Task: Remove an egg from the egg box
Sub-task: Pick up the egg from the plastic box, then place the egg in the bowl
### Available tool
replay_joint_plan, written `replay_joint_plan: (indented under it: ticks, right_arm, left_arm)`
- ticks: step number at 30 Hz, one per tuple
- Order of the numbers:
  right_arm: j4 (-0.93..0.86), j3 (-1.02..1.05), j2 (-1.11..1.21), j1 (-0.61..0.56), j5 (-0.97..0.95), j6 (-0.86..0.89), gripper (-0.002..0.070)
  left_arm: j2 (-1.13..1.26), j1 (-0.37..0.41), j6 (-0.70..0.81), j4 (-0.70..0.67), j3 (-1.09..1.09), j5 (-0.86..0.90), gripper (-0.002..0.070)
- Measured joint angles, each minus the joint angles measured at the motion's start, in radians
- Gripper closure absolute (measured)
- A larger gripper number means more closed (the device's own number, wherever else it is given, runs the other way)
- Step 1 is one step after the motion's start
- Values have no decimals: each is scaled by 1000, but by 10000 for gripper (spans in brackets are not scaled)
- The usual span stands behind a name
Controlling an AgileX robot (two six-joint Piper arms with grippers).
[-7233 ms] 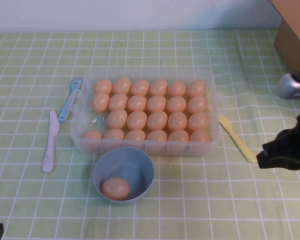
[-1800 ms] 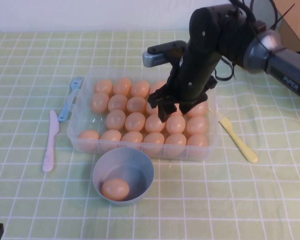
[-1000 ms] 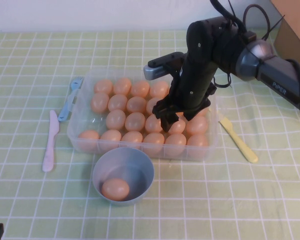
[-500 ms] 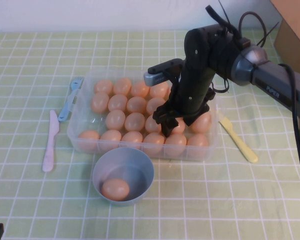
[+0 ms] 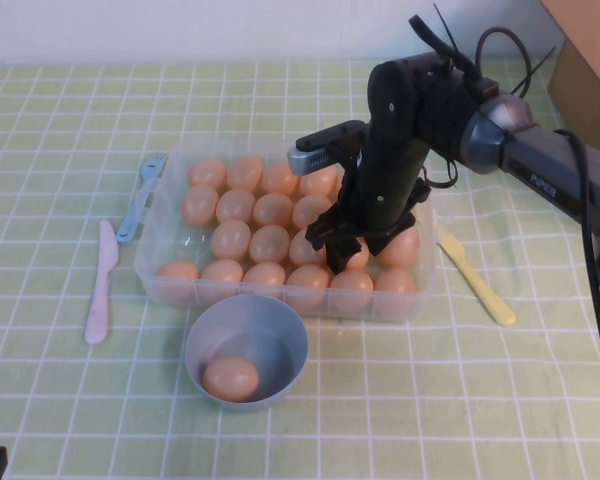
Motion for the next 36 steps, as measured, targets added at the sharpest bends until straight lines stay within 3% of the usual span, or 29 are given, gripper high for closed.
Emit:
replay_joint_plan:
  ticks: [20,36]
  right_arm:
    - [-2,0,-177,11,6,2,274]
    - [44,168,-253,246,9,0,274]
  left_arm:
    - [0,0,0,0,0,0,679]
    - [0,0,0,0,0,0,679]
